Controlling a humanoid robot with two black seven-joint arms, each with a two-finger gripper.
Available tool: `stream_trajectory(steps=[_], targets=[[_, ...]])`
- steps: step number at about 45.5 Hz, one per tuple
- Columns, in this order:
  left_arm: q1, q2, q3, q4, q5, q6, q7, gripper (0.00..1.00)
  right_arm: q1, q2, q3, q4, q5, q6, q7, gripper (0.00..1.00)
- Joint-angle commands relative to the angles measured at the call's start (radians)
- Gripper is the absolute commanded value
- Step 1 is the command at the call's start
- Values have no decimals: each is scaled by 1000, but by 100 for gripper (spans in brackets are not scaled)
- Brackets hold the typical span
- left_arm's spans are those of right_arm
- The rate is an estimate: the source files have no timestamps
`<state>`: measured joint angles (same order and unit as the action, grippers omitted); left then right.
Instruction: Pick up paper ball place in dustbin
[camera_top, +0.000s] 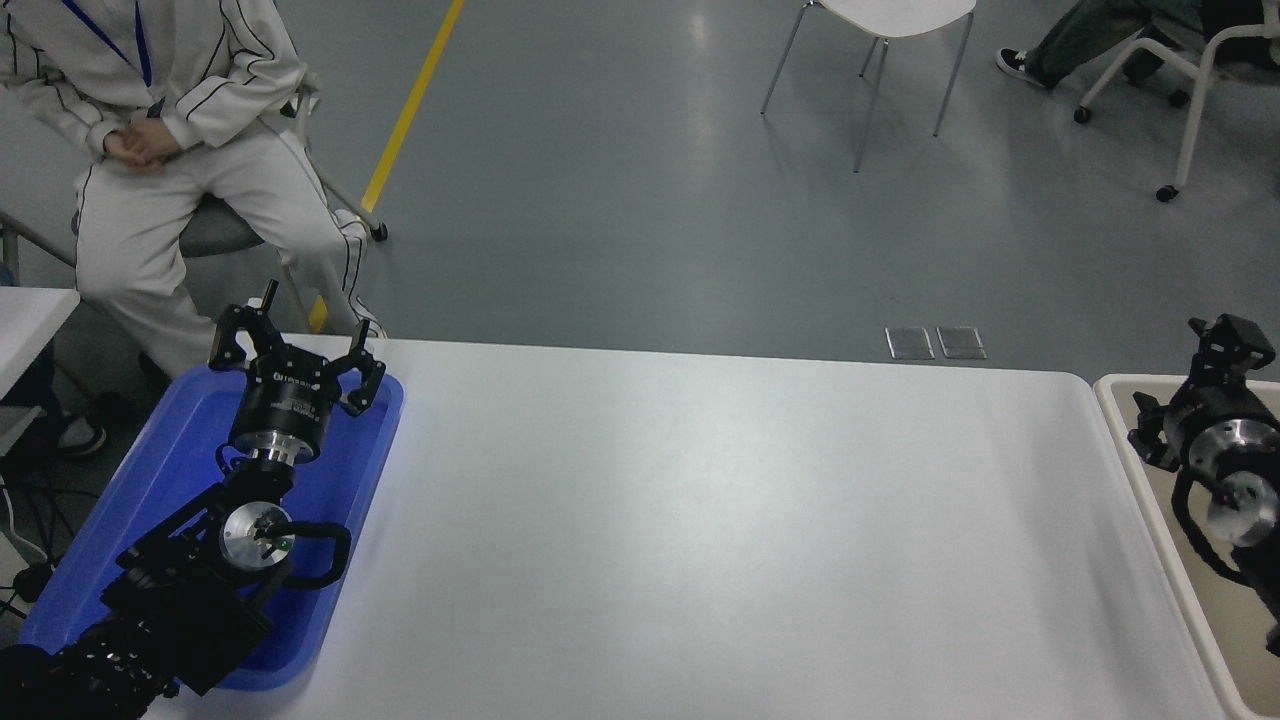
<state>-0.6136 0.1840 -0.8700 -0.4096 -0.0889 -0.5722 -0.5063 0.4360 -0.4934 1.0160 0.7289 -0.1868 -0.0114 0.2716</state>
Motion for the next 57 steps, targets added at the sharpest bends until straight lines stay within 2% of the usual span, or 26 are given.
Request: stream_trajectory(steps=[1, 5, 8, 12, 33, 57], targets=[[0, 0, 0, 0, 0, 0, 0, 100, -56, 108, 41, 37, 30, 96, 153, 100], [0, 0, -1, 0, 0, 0, 0, 100, -57, 150, 38, 38, 15, 64, 188, 100], [0, -1, 0, 0, 0, 0, 0, 100, -65, 164, 36, 56, -9, 54, 247, 100], [0, 0, 0, 0, 0, 0, 0, 100, -92, 164, 35, 101, -45, 47, 288, 100], [0, 0, 0, 0, 0, 0, 0, 100, -112, 176, 33, 155, -54, -8, 290, 100], [0, 0, -1, 0, 0, 0, 0, 100, -108, 179, 32, 161, -57, 1, 291, 100]])
